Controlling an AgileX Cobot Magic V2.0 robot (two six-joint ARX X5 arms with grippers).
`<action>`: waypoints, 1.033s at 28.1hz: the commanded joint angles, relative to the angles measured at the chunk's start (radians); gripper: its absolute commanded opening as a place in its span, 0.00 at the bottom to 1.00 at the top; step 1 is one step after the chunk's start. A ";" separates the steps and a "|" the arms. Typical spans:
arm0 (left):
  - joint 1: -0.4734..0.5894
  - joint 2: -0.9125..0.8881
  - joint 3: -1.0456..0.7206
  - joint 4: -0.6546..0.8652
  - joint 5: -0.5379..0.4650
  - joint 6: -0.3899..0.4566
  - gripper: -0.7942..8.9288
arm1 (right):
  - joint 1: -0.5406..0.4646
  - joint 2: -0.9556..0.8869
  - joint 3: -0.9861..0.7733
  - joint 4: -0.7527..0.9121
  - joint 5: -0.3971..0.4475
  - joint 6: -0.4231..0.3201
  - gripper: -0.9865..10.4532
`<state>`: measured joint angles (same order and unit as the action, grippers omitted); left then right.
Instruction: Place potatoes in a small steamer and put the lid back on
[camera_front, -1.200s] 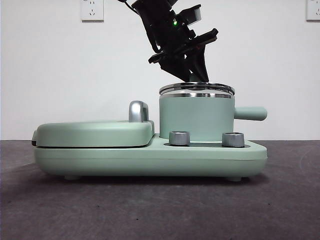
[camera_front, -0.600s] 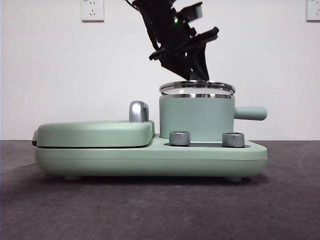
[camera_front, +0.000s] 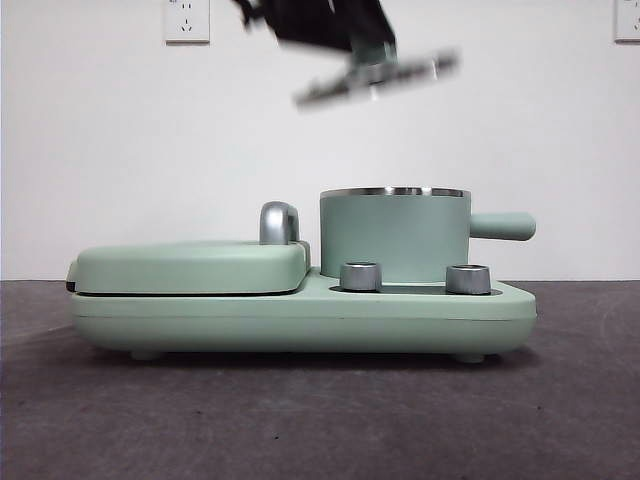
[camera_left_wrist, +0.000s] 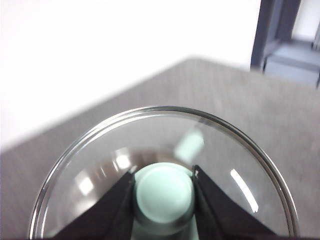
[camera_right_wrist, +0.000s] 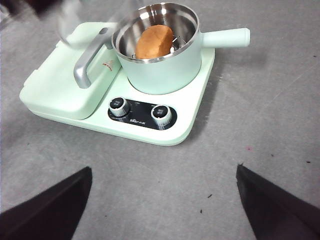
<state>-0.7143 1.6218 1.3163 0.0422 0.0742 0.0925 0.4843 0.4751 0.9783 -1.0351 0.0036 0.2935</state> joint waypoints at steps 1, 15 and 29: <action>-0.005 0.037 0.017 0.050 -0.005 -0.004 0.10 | 0.006 0.005 0.008 0.010 0.003 0.017 0.49; 0.019 0.270 0.264 0.029 -0.005 0.005 0.09 | 0.006 0.006 0.008 0.013 0.028 0.022 0.49; 0.050 0.308 0.267 -0.010 0.040 0.011 0.09 | 0.006 0.006 0.008 0.018 0.051 0.021 0.49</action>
<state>-0.6586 1.9179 1.5509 0.0071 0.1036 0.0929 0.4843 0.4755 0.9783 -1.0279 0.0532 0.3046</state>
